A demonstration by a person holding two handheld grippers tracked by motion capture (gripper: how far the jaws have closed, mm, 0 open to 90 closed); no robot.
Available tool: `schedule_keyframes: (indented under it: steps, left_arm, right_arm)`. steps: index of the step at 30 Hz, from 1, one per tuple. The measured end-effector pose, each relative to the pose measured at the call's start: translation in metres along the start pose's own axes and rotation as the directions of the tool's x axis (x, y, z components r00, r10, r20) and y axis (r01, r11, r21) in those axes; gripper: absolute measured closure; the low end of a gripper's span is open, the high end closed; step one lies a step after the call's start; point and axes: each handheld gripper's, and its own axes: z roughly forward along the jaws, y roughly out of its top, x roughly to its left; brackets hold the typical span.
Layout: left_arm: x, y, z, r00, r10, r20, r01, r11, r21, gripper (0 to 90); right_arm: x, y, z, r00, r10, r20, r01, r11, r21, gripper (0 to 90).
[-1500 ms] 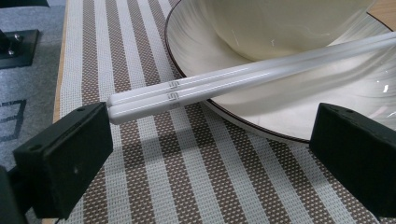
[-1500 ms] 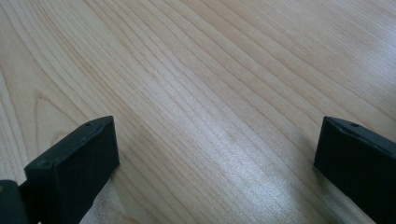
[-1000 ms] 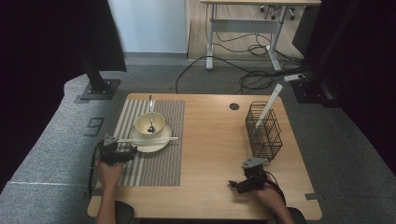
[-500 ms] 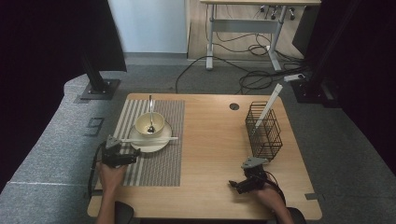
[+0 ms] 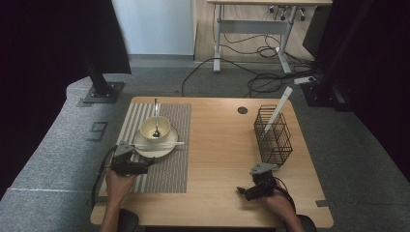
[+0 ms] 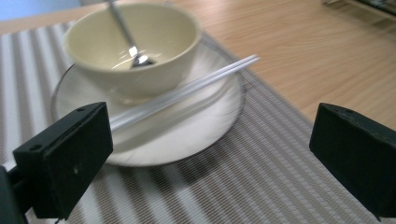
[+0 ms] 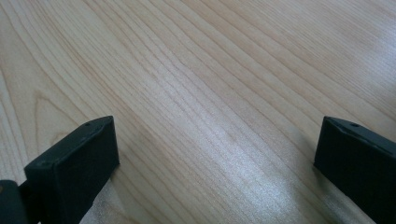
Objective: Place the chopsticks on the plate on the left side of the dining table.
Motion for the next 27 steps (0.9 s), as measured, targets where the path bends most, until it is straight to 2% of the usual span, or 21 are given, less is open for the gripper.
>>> schedule_keyframes:
  steps: [5,9,11,14,21,24,27]
  left_arm:
    - [-0.015,0.009,0.001,0.9981,0.021,0.058,-0.020,0.9997,-0.013,0.0]
    - [-0.025,0.012,0.005,0.9953,0.037,0.089,-0.036,0.9993,-0.012,0.0]
    - [-0.028,0.013,0.007,0.9933,0.032,0.111,-0.031,0.9995,-0.011,0.0]
    - [-0.035,0.015,0.012,0.9910,0.051,0.124,-0.051,0.9987,0.001,0.0]
    - [-0.056,0.018,0.030,0.9794,0.093,0.179,-0.099,0.9948,0.025,0.0]
    - [-0.063,0.015,0.040,0.9738,0.098,0.206,-0.109,0.9929,0.047,0.0]
    - [-0.068,0.009,0.051,0.9682,0.120,0.219,-0.138,0.9881,0.068,0.0]
  right_arm:
    - [0.000,0.000,0.000,1.0000,0.000,0.000,0.000,1.000,0.000,0.0]
    - [0.000,0.000,0.000,1.0000,0.001,0.000,-0.001,1.000,0.000,0.0]
    - [0.000,0.000,0.000,1.0000,0.000,0.000,0.000,1.000,0.000,0.0]
    - [0.000,0.000,0.000,1.0000,0.001,0.000,-0.001,1.000,0.000,0.0]
    - [0.000,0.000,0.000,1.0000,0.000,0.000,0.000,1.000,0.000,0.0]
    - [0.000,0.000,0.000,1.0000,0.001,0.000,-0.001,1.000,0.000,0.0]
    - [0.000,0.000,0.000,1.0000,0.001,0.000,-0.001,1.000,0.000,0.0]
